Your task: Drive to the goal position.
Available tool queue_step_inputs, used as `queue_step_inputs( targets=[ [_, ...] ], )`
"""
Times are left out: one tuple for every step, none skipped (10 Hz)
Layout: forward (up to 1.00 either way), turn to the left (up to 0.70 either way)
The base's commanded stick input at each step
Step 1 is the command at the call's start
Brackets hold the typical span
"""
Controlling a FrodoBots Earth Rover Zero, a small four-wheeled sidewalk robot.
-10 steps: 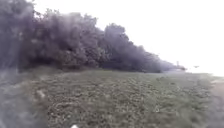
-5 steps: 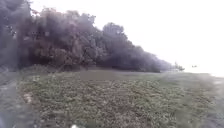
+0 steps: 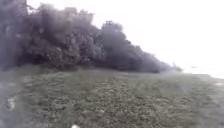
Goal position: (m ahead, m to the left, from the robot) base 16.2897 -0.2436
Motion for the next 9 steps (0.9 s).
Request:
queue_step_inputs(
  targets=[
    [0.60, -0.15],
    [0.60, -0.15],
    [0.60, -0.15],
    [0.60, -0.15],
    [0.60, -0.15],
    [0.60, -0.15],
    [0.60, -0.15],
    [0.60, -0.15],
    [0.60, -0.15]
  ],
)
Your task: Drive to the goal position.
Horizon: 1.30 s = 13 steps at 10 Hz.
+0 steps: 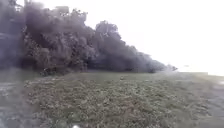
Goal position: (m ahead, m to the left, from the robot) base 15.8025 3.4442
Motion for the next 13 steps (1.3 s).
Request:
queue_step_inputs(
  targets=[
    [0.60, -0.15],
    [0.60, -0.15],
    [0.60, -0.15],
    [0.60, -0.15],
    [0.60, -0.15],
    [0.60, -0.15],
    [0.60, -0.15],
    [0.60, -0.15],
    [0.60, -0.15],
    [0.39, -0.31],
    [0.13, -0.50],
    [0.00, 0.00],
    [0.00, 0.00]
  ],
)
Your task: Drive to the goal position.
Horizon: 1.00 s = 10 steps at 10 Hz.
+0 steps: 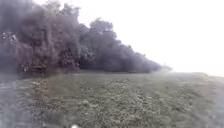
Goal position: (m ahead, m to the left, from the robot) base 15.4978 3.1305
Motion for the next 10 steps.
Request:
queue_step_inputs(
  targets=[
    [0.00, 0.00],
    [0.00, 0.00],
    [0.00, 0.00],
    [0.00, 0.00],
    [0.00, 0.00],
    [0.00, 0.00],
    [0.00, 0.00],
    [0.00, -0.02],
    [0.00, -0.28],
    [0.00, -0.54]
  ],
)
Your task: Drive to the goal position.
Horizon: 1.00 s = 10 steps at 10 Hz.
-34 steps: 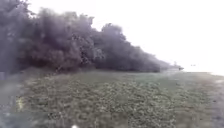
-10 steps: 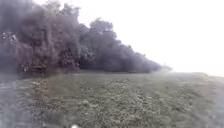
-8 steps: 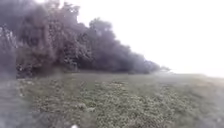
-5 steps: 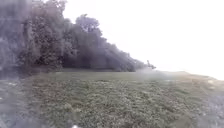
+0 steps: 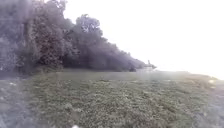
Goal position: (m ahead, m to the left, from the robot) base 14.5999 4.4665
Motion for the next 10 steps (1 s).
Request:
queue_step_inputs(
  targets=[
    [0.60, -0.15],
    [0.60, -0.15],
    [0.60, -0.15],
    [0.60, -0.15],
    [0.60, -0.15],
    [0.60, -0.15],
    [0.60, -0.15],
    [0.60, -0.15],
    [0.60, -0.15],
    [0.60, -0.15]
  ],
)
